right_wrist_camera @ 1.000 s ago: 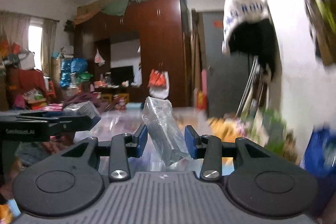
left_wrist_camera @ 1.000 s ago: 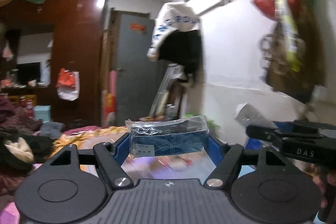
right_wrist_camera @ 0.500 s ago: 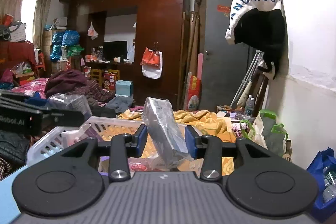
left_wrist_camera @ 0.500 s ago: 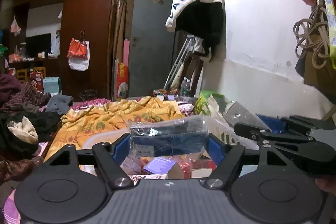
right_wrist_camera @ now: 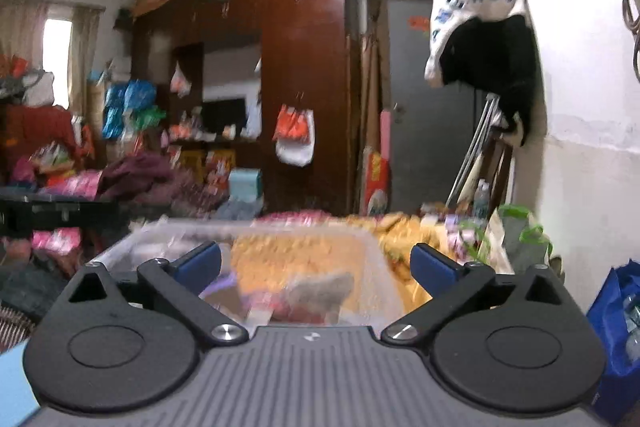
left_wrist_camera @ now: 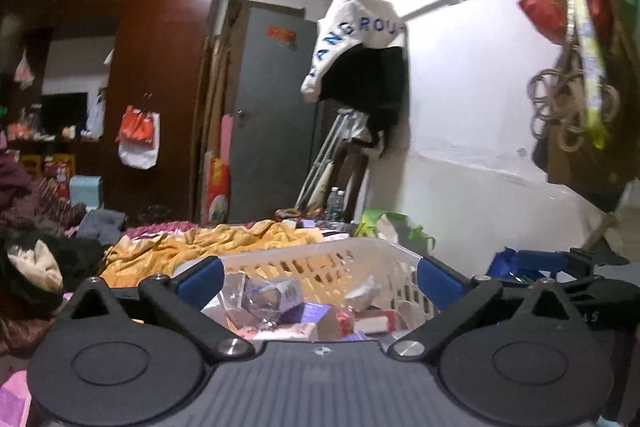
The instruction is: Organize objects
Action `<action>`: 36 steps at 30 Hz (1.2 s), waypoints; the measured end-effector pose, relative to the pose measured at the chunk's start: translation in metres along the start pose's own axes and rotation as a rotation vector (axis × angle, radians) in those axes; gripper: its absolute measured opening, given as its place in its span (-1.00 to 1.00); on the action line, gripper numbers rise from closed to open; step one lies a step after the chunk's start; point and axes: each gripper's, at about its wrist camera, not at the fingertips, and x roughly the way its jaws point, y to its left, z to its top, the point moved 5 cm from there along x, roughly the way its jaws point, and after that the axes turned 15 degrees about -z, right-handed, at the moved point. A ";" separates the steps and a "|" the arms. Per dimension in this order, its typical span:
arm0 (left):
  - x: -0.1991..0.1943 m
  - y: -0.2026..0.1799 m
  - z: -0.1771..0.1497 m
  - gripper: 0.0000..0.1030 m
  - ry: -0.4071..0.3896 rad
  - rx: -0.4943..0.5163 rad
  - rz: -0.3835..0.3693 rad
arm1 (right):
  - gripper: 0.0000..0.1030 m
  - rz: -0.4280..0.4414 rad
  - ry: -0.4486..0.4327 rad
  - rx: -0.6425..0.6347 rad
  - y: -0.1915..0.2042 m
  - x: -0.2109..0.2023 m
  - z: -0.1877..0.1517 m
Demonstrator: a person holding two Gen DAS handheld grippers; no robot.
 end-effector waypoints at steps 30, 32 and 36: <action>-0.001 -0.007 -0.047 1.00 0.105 0.019 0.128 | 1.00 -0.069 0.000 0.012 0.002 -0.014 -0.038; 0.000 -0.008 -0.048 1.00 0.109 0.026 0.131 | 1.00 -0.046 -0.003 0.039 0.000 -0.013 -0.038; 0.001 -0.008 -0.050 1.00 0.113 0.035 0.135 | 1.00 -0.044 -0.011 0.073 -0.004 -0.014 -0.037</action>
